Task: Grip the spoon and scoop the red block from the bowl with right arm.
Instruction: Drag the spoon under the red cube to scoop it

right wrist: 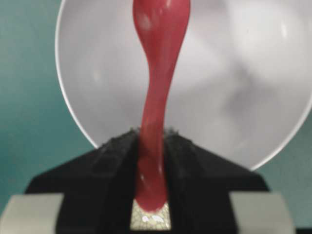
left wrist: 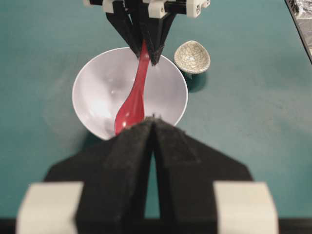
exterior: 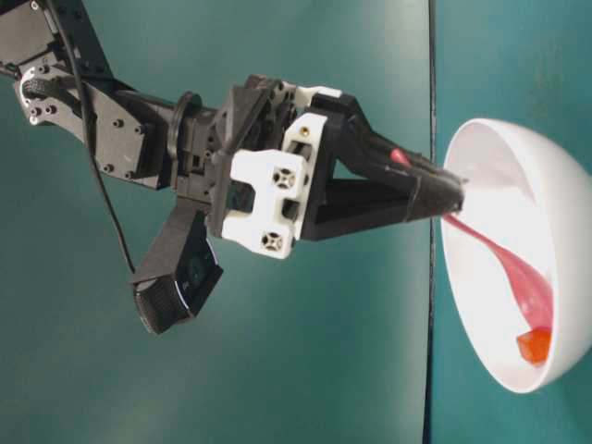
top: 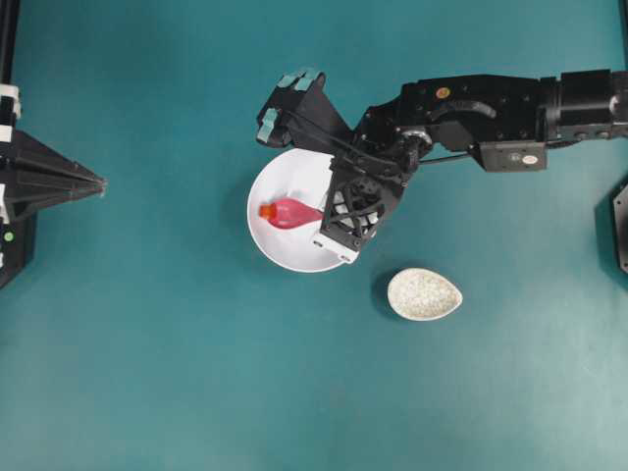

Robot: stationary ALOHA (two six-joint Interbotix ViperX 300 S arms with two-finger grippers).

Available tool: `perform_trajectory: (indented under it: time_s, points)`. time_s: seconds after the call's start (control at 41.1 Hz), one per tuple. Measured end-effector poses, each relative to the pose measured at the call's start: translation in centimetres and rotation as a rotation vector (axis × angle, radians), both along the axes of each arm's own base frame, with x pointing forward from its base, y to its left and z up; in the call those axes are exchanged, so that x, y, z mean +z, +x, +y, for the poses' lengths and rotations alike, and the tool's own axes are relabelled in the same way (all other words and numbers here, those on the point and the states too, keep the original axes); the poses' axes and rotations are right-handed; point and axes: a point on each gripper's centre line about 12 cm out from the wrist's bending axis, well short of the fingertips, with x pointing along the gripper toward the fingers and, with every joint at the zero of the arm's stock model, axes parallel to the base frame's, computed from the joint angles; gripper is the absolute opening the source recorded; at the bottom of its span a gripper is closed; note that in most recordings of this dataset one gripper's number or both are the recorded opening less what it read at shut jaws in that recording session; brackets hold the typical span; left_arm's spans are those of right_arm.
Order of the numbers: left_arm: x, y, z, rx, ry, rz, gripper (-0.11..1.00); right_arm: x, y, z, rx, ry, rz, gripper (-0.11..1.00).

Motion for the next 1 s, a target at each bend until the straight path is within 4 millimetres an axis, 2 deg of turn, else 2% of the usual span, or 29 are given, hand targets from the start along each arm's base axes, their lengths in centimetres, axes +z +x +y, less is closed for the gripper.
perform_trajectory:
  time_s: [0.34, 0.826, 0.996]
  points:
    - [0.0, 0.0, 0.0, 0.001, 0.0, 0.0, 0.0, -0.1, -0.5, 0.0, -0.021, -0.002, -0.025, 0.21]
    - [0.0, 0.0, 0.0, 0.002, -0.009, 0.0, 0.0, 0.0, -3.9, 1.6, -0.041, -0.031, -0.157, 0.21]
    - [0.0, 0.0, 0.0, 0.003, -0.017, 0.0, 0.0, 0.2, -5.8, 1.3, -0.088, -0.045, -0.246, 0.21]
